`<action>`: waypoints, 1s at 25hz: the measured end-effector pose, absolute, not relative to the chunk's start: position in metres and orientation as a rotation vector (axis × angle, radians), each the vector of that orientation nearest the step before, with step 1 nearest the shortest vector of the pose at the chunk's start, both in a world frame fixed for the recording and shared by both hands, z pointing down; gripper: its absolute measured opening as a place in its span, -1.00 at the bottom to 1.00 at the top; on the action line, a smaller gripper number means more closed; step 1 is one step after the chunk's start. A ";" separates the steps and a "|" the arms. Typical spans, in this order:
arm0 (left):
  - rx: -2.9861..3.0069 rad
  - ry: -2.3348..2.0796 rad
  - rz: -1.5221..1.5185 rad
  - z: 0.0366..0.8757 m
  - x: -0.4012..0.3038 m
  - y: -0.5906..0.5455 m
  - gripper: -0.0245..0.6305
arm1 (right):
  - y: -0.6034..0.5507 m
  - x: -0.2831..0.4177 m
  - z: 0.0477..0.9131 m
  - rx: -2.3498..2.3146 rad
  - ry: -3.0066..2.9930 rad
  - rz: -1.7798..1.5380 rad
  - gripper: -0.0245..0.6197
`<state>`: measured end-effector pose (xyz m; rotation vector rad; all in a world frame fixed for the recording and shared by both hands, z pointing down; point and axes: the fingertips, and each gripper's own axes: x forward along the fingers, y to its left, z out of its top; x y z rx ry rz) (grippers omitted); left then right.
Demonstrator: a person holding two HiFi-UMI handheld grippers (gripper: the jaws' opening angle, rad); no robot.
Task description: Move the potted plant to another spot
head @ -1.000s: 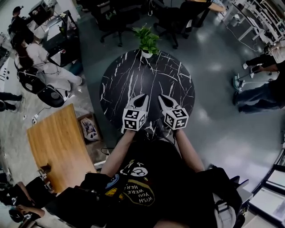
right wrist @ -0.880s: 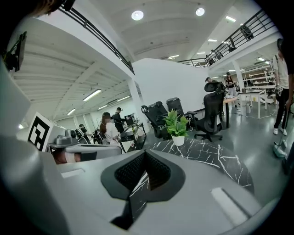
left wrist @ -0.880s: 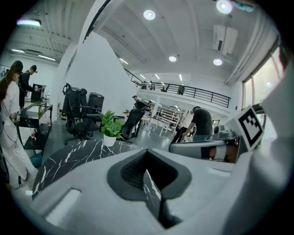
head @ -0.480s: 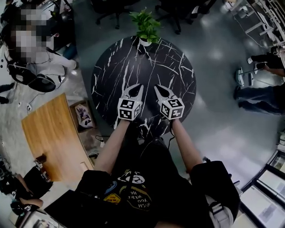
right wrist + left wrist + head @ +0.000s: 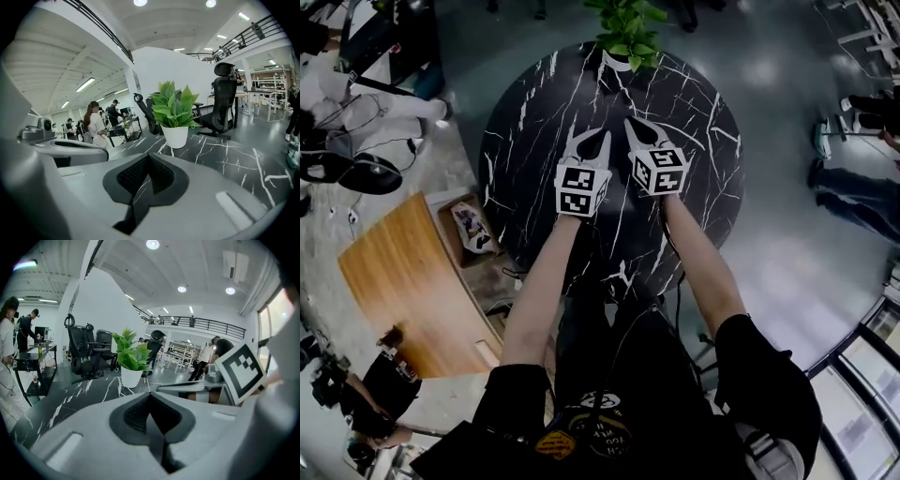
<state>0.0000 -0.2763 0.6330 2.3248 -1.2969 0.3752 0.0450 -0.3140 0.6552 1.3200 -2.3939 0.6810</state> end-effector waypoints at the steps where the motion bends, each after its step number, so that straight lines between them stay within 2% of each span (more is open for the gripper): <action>1: 2.317 -1.304 0.371 0.641 -0.003 -0.290 -0.92 | -0.331 0.043 0.662 1.348 -2.395 0.673 -0.92; 4: 2.306 -1.318 0.379 0.661 -0.010 -0.324 -0.92 | -0.377 0.042 0.678 1.428 -2.397 0.638 -0.91; 5: 2.306 -1.321 0.390 0.667 -0.013 -0.332 -0.92 | -0.391 0.042 0.683 1.440 -2.398 0.636 -0.79; 9: 2.294 -1.341 0.425 0.687 -0.020 -0.363 -0.91 | -0.437 0.042 0.704 1.482 -2.402 0.656 0.02; 11: 2.299 -1.353 0.430 0.691 -0.023 -0.377 -0.92 | -0.459 0.044 0.713 1.521 -2.387 0.632 0.30; 14: 2.320 -1.373 0.424 0.689 -0.026 -0.398 -0.91 | -0.484 0.045 0.725 1.546 -2.343 0.577 0.61; 18: 2.319 -1.405 0.403 0.686 -0.038 -0.418 -0.92 | -0.503 0.040 0.733 1.550 -2.320 0.541 0.79; 25: 2.275 -1.457 0.388 0.688 -0.060 -0.423 -0.91 | -0.516 0.040 0.737 1.602 -2.225 0.486 0.79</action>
